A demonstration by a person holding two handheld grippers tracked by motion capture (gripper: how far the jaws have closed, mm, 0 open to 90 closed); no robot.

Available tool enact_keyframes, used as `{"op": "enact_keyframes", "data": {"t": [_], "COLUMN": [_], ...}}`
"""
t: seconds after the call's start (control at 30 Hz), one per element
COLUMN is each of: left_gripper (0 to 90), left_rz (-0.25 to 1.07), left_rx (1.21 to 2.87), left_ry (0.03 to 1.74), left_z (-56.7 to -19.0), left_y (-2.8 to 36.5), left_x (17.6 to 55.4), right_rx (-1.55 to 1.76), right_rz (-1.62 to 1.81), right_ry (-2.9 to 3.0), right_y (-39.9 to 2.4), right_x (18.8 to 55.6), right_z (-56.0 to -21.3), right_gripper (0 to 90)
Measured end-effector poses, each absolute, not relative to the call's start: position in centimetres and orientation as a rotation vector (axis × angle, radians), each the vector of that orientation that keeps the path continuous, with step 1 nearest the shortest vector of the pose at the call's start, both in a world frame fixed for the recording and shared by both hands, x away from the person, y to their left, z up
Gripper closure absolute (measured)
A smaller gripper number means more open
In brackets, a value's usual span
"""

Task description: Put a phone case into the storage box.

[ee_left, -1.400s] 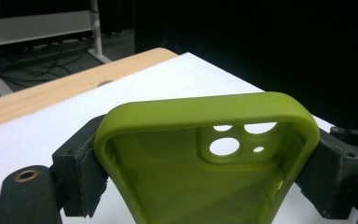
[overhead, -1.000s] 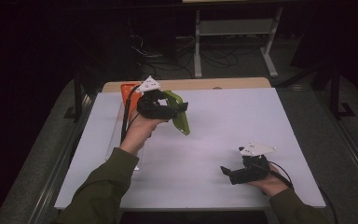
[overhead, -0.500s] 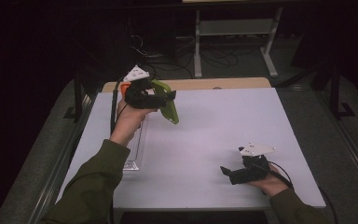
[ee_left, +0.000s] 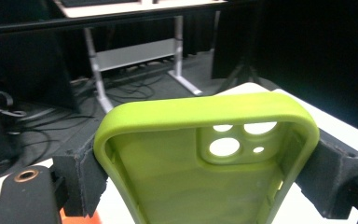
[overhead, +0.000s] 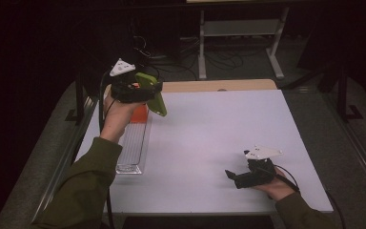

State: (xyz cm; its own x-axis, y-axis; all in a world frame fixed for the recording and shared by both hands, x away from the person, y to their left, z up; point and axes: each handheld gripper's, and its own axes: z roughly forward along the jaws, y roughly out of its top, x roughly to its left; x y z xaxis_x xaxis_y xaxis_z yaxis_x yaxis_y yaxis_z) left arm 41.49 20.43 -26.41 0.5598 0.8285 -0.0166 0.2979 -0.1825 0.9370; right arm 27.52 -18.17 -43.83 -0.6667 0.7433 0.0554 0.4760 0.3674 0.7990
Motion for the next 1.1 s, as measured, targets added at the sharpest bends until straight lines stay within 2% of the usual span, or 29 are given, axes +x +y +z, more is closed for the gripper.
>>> {"op": "enact_keyframes", "data": {"t": [0.5, 1.1], "left_gripper": [14.6, 14.5], "left_rz": [0.772, 0.868], "left_rx": [1.72, 1.733], "left_ry": [1.116, 1.326], "left_z": [-27.3, -30.2], "left_y": [23.1, 23.4], "left_x": [43.1, 44.8], "right_rx": [1.068, 1.061], "right_rz": [1.193, 1.193], "right_ry": [2.319, 2.319], "right_y": [-18.2, -18.2], "right_x": [27.5, 27.5], "right_z": [-43.8, -43.8], "right_gripper": [0.4, 0.4]}}
